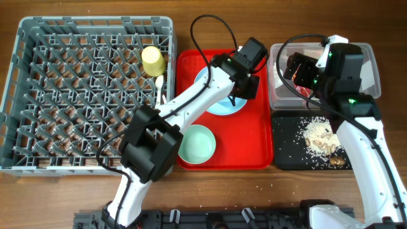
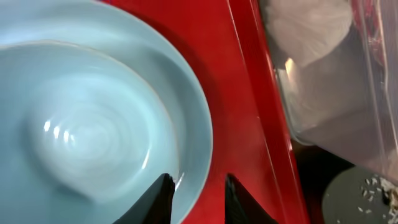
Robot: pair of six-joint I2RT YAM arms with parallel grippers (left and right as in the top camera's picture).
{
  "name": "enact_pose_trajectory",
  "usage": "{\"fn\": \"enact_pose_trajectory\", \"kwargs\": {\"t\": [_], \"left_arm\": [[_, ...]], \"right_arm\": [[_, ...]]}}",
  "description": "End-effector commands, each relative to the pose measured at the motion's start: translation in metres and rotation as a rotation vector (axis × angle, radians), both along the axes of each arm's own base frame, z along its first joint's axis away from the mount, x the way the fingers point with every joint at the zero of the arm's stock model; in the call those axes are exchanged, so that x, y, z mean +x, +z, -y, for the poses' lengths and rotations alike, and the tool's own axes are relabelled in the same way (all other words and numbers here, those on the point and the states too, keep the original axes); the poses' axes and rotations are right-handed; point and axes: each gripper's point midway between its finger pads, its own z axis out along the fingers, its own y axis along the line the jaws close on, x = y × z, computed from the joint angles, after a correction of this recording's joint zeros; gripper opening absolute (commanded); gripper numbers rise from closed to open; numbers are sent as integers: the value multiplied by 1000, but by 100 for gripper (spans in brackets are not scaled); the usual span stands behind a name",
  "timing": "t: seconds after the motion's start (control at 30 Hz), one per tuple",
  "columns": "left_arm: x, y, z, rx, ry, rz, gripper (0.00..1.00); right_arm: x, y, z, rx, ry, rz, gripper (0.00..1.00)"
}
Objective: Sort waste into correct bins and load items into the dishwasher rack
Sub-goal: 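Grasp the light blue bowl off the plate with the left gripper, then carry the light blue bowl into the rack and set it down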
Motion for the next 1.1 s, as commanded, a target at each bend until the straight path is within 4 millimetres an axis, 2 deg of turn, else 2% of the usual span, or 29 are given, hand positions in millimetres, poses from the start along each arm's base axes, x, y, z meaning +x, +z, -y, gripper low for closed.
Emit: {"fn": "enact_pose_trajectory", "kwargs": {"t": [0.0, 0.1, 0.23, 0.27, 0.37, 0.4, 0.5, 0.53, 0.57, 0.6, 0.63, 0.67, 0.7, 0.77, 0.8, 0.83, 0.87, 1.0, 1.07], "left_arm": [[6, -18, -8, 45, 17, 24, 27], [7, -29, -7, 54, 17, 15, 24], [14, -53, -19, 137, 43, 32, 22], [14, -57, -19, 143, 42, 26, 20], [13, -57, -19, 143, 41, 27, 4], [17, -53, -23, 148, 51, 37, 4], [28, -13, -38, 132, 93, 92, 4], [29, 22, -50, 107, 116, 119, 4], [30, 48, -58, 73, 131, 141, 4], [27, 82, -64, -13, 125, 143, 4], [21, 110, -64, -120, 79, 129, 4], [10, 148, -64, -288, 12, 94, 4], [2, 171, -68, -393, -23, 67, 4], [-16, 220, -96, -630, -100, -12, 4], [-22, 228, -113, -697, -127, -48, 4], [-28, 226, -140, -735, -138, -92, 4], [-31, 218, -157, -730, -142, -110, 4], [-46, 199, -194, -823, -162, -187, 4], [-46, 174, -211, -832, -108, -218, 4]], "right_arm": [[2, -1, -5, 1, 26, -3, 100], [2, -1, -5, 1, 26, -3, 100], [2, -1, -5, 0, 26, -3, 100], [2, -1, -5, 0, 26, -3, 100], [2, -1, -5, 0, 26, -4, 100], [2, -1, -5, 0, 26, -3, 100], [2, -1, -5, 0, 26, -3, 100], [2, -1, -5, 0, 26, -3, 100], [2, -1, -5, 0, 26, -3, 100], [2, -1, -5, 0, 26, -4, 100], [2, -1, -5, 0, 26, -3, 100], [2, -1, -5, 0, 27, -3, 100], [2, -1, -5, 0, 26, -3, 100], [2, -1, -5, 0, 26, -3, 100], [2, -1, -5, 0, 26, -3, 100], [2, -1, -5, 0, 26, -3, 100], [2, -1, -5, 0, 26, -3, 100], [2, -1, -5, 0, 26, -3, 100], [2, -1, -5, 0, 27, -3, 100]]}}
